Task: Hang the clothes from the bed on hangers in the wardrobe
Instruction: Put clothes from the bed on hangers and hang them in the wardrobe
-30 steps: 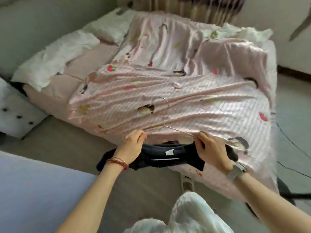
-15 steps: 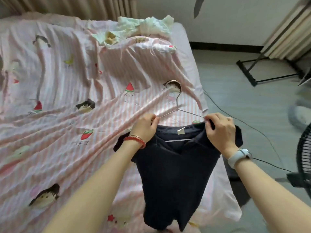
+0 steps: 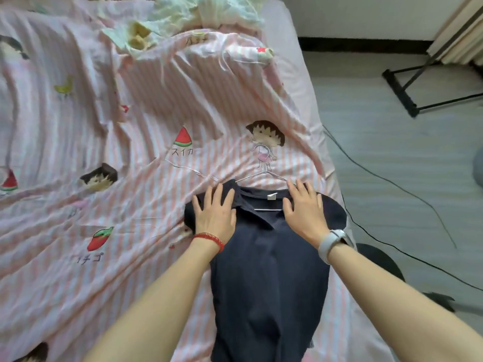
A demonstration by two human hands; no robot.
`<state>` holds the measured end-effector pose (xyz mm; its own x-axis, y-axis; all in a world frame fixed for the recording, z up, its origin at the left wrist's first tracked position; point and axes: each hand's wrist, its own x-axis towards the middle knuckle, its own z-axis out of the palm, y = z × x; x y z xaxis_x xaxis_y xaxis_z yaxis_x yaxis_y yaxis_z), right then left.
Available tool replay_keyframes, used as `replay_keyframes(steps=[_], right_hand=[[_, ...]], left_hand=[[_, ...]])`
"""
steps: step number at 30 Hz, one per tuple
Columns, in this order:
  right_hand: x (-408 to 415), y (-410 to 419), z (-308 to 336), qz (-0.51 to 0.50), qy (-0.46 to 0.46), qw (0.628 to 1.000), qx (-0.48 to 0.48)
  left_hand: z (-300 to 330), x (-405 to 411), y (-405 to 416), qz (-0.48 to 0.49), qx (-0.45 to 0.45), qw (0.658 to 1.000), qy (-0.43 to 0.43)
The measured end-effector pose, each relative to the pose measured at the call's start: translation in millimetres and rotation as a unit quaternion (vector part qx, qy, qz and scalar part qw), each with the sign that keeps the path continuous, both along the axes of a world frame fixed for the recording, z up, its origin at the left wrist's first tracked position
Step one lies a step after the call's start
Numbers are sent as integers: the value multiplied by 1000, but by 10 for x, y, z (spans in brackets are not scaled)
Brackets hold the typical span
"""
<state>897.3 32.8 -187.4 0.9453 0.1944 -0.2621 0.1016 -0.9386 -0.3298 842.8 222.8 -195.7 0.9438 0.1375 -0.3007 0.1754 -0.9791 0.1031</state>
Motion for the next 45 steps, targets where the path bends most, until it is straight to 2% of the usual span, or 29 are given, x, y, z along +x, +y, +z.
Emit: replay_keyframes(steps=[3,8,11,16,20,26,33,38,42,45], right_hand=[[-249,209,262,33,-30,999,24],[-850,828,780,137,-89,983,85],[-1417,1368,1145,239,-117,955,134],[-2911,2208,1624,408,-128,880,207],[-4415,2605,1849,551,-94,794,238],[-6560,2845,2093,730,-43,628,265],[-8650,2759,2416,852,73,434,284],[-9963,2759,2808,893,121,303,311],[-10982,2832,3290,890,147,252,351],[-11688,2930,3642,891,152,216,370]], left_hand=[[176,-345,131,39,-18,992,-116],[816,-1279,625,133,-23,972,-192],[1176,-2160,1028,225,27,946,-232],[1726,-4076,1412,396,110,874,-258],[2011,-5820,1310,526,173,798,-240],[2308,-8220,607,692,260,648,-184],[2846,-9897,-569,790,379,457,-149],[3328,-10588,-958,787,477,378,-104],[3650,-11156,-951,786,507,351,-32],[3752,-11568,-847,819,479,314,20]])
